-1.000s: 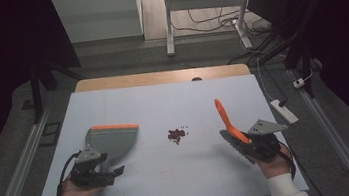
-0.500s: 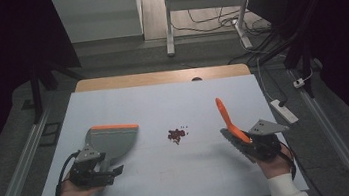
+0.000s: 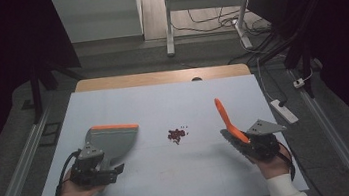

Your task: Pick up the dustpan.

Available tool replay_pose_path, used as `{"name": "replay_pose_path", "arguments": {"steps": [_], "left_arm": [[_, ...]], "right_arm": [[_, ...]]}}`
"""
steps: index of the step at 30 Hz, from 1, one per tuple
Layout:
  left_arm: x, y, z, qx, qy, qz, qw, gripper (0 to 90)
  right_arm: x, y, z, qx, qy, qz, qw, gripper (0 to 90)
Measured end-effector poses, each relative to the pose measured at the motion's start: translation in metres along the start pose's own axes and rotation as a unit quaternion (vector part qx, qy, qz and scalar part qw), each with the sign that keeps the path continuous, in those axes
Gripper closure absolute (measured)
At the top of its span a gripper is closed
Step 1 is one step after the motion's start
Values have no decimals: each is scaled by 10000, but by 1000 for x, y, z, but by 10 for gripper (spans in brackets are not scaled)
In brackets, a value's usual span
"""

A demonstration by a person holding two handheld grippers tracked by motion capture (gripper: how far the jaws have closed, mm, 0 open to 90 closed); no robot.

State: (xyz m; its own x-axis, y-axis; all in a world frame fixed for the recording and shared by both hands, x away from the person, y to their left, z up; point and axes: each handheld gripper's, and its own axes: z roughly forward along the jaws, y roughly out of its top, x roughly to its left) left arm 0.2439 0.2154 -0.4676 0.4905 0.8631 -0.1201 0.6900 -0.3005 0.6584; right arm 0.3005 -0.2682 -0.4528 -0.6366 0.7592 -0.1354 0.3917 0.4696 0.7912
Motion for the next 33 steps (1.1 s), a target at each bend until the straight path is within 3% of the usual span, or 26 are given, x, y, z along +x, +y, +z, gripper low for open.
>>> {"name": "replay_pose_path", "arguments": {"steps": [3,4,8,9,13,17,19,24,28,33], "left_arm": [[3,-2,1,26,77,-66,9999,197],[7,-4,-1,-40,50,-271,9996,201],[9,-5,-2,9,123,-401,9991,204],[11,-6,1,123,176,-497,9985,214],[14,-9,1,270,313,-525,9978,223],[19,-11,-6,329,292,-669,9968,221],[24,-14,1,541,265,-811,9949,217],[31,-17,9,611,355,-990,9926,218],[37,-20,20,698,134,-1239,9898,226],[40,-16,35,830,126,-1315,9878,244]], "right_arm": [[1,0,0,5,28,-39,10000,704],[2,0,0,1,33,-56,10000,704],[2,1,0,-10,56,-54,10000,704],[2,1,0,-5,64,-59,10000,704],[2,0,1,38,49,-72,10000,704],[1,1,1,13,36,-46,10000,704],[0,1,1,19,33,-42,10000,704],[-2,-1,2,119,-89,42,9999,704],[-3,-2,2,136,-109,112,9998,704],[-2,0,4,137,-115,77,9998,704]]}}
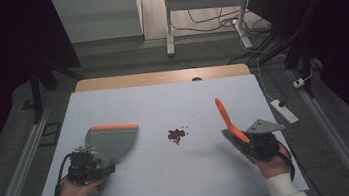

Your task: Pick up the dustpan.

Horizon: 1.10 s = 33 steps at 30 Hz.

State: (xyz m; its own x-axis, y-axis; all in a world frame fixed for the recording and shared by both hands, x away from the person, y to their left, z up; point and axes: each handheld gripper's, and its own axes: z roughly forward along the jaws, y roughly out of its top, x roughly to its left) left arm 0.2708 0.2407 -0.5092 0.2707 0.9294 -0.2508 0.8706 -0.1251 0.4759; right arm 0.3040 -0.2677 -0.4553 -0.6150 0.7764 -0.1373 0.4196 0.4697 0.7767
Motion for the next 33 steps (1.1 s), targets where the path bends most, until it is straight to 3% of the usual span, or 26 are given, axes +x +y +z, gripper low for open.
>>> {"name": "replay_pose_path", "arguments": {"steps": [4,8,14,26,28,33], "left_arm": [[-1,5,6,-7,-2,-42,10000,265],[0,6,15,57,-16,-203,9998,343],[0,8,23,67,-54,-280,9996,423],[8,7,21,-73,-112,-519,9986,613],[11,7,20,-124,-232,-564,9981,616],[12,6,17,-208,-241,-550,9980,619]], "right_arm": [[1,1,0,-6,-11,-66,10000,704],[0,1,1,-9,2,-35,10000,703],[1,1,1,-13,-22,-27,10000,704],[2,1,1,14,-6,-37,10000,704],[1,1,2,14,-4,-67,10000,704],[0,0,2,20,-9,-51,10000,704]]}}
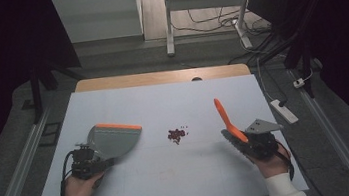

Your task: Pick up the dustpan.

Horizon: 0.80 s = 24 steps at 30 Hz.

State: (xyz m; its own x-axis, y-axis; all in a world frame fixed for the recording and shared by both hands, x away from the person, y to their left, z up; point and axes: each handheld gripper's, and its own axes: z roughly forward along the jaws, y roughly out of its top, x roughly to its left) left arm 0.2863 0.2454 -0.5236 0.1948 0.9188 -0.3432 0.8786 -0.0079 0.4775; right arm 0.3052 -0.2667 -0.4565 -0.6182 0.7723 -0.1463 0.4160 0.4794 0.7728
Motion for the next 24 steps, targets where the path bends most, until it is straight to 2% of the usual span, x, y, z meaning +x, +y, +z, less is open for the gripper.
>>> {"name": "replay_pose_path", "arguments": {"steps": [5,13,14,18,20,22,24], "left_arm": [[0,-1,-2,-72,-36,113,9999,620],[3,-2,-9,-368,-116,255,9989,620],[4,-2,-11,-461,-154,309,9983,620],[4,-2,-11,-564,-186,360,9976,620],[4,-2,-11,-614,-281,475,9966,620],[5,-1,-12,-680,-517,640,9943,620],[5,-1,-12,-683,-546,682,9938,620]], "right_arm": [[0,0,-1,-13,-14,4,10000,703],[0,0,-1,-22,-11,2,10000,703],[0,0,-1,-22,-14,2,10000,704],[1,0,-2,-69,-10,-1,10000,704],[1,1,-2,-73,-9,-3,10000,704],[2,1,-2,-80,-16,-5,10000,703],[2,1,-2,-78,-20,-7,10000,704]]}}
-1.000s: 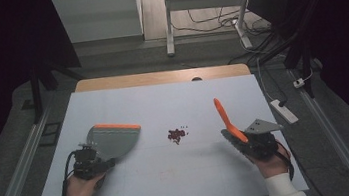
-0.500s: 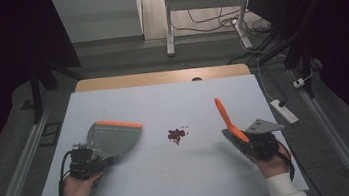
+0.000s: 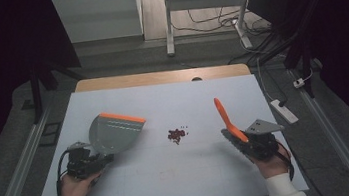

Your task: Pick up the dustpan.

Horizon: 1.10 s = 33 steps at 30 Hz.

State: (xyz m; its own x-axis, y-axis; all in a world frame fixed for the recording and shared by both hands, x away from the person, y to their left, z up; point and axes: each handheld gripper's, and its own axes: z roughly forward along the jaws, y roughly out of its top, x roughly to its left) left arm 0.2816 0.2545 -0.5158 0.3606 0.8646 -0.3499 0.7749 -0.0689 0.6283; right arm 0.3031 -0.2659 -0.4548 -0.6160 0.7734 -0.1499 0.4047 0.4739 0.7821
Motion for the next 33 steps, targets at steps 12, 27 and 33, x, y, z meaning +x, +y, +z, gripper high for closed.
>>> {"name": "replay_pose_path", "arguments": {"steps": [12,27,33], "left_arm": [[4,8,3,-61,-393,627,9972,620],[-19,8,-5,27,-863,1489,9851,620],[-24,5,-7,197,-839,1736,9810,620]], "right_arm": [[-3,-1,-3,-73,-31,116,9999,703],[3,-2,-2,-85,30,71,9999,704],[2,-1,-3,-123,32,79,9999,703]]}}
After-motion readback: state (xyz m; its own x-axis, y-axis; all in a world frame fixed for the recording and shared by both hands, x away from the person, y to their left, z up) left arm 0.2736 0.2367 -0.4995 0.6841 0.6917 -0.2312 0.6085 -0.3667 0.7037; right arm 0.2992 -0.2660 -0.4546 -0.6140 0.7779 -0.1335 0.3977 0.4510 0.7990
